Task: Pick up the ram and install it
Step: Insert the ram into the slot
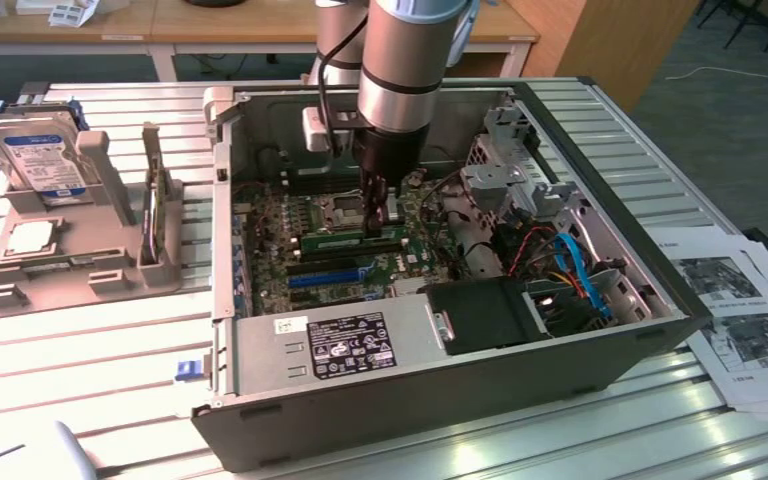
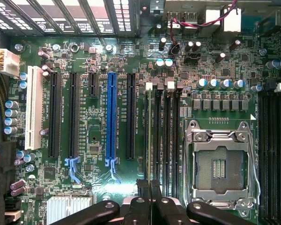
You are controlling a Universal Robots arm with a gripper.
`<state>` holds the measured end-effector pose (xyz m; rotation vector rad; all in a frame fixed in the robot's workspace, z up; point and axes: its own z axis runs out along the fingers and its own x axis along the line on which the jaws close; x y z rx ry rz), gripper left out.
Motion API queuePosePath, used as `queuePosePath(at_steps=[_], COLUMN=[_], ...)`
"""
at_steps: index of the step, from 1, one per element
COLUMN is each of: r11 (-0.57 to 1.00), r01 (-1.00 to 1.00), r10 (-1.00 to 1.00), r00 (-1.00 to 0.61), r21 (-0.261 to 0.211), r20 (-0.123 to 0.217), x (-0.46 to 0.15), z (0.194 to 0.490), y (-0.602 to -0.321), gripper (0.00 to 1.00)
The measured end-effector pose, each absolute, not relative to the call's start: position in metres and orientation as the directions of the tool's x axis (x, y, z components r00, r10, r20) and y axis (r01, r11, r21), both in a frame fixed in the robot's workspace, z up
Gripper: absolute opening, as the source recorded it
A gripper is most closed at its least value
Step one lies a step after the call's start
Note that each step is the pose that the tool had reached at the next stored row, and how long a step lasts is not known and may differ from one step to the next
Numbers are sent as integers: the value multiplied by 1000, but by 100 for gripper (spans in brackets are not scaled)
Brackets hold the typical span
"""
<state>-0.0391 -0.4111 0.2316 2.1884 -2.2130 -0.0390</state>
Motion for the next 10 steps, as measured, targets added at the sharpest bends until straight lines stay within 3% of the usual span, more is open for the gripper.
queuePosePath(at_steps=[10], r11=[11], r01=[-999], r10=[-1000], r00=[-11], r21=[38], r20=[3], x=[-39], z=[230], y=[-411], gripper=[12])
